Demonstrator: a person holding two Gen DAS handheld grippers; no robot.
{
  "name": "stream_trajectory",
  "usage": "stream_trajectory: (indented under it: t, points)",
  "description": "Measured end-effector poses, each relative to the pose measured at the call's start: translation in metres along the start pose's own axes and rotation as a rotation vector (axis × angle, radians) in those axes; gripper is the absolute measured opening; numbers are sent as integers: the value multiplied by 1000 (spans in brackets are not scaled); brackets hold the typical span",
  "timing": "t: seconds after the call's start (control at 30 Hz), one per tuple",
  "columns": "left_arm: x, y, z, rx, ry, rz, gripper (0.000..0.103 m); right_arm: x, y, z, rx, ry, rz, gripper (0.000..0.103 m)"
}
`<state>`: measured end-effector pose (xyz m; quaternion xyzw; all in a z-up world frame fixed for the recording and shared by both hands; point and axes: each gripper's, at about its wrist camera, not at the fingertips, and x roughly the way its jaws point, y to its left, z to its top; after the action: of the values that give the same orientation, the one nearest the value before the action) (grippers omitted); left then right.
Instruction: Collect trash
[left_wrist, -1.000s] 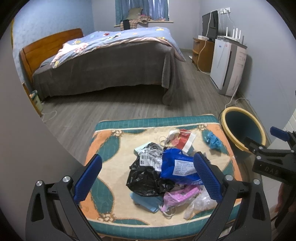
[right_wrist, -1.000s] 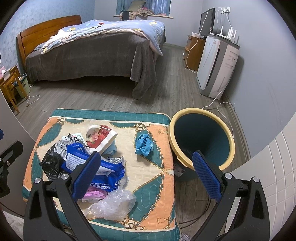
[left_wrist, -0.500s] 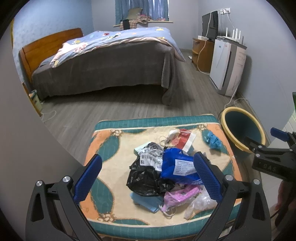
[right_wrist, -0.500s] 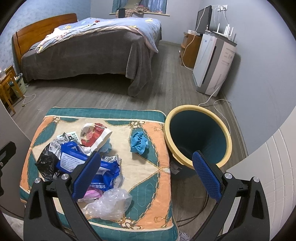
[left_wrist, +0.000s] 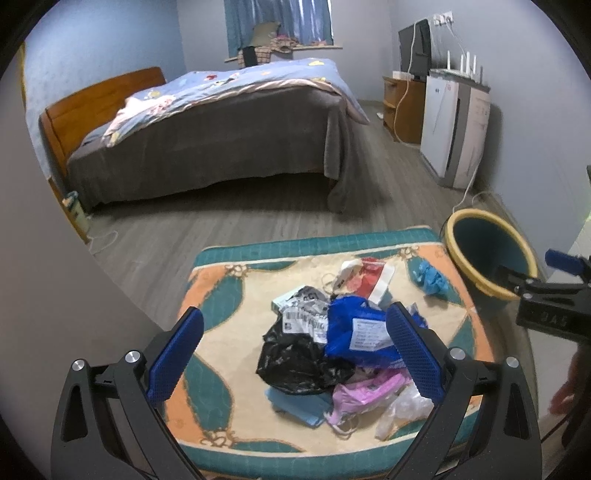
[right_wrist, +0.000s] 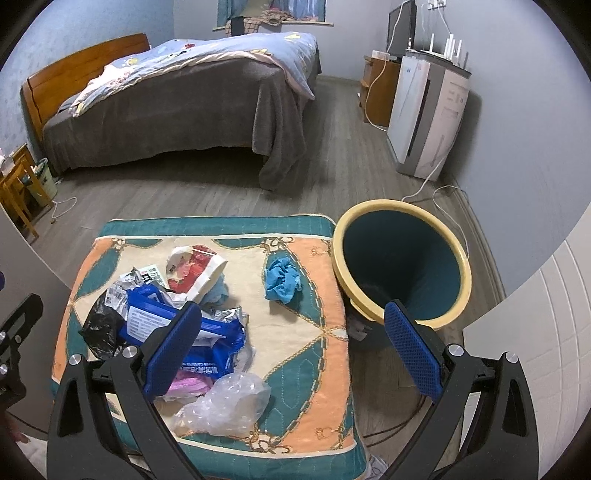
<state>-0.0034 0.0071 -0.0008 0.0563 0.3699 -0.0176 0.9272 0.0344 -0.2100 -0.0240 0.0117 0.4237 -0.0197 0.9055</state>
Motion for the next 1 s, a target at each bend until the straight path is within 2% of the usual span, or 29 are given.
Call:
stream_trajectory:
  t: [0.07,0.13,0.2,0.27,0.33,0.43,0.57,0.8,0.93,1.0]
  points:
    - [1,1,-1,-5,-6,-6,98,2,-3,-1,8,10,18,97]
    - [7,1,-1,5,31,-28,98,4,-5,3,17,28,51,97]
    - [13,2,-1,5,41,-41,98,6,-4,7,1,33,49,97]
    - [17,4,1,10,43,-23,98,9,-8,14,-5,26,29,97]
    - [23,8,2,14,39,12,98,16,-10,22,4,32,49,97]
    - [39,19,0,-12,62,25,98,32,-5,26,-12,58,70,97]
    - [68,33,-10,-51,126,21,98,54,0,30,-45,79,67,97]
    - [119,37,-43,-44,236,40,96,105,-2,40,-37,145,97,97]
    - [136,36,-53,-30,260,-7,94,141,-7,41,1,205,107,97]
    - [142,35,-54,-26,274,-38,89,154,-5,40,4,231,120,96]
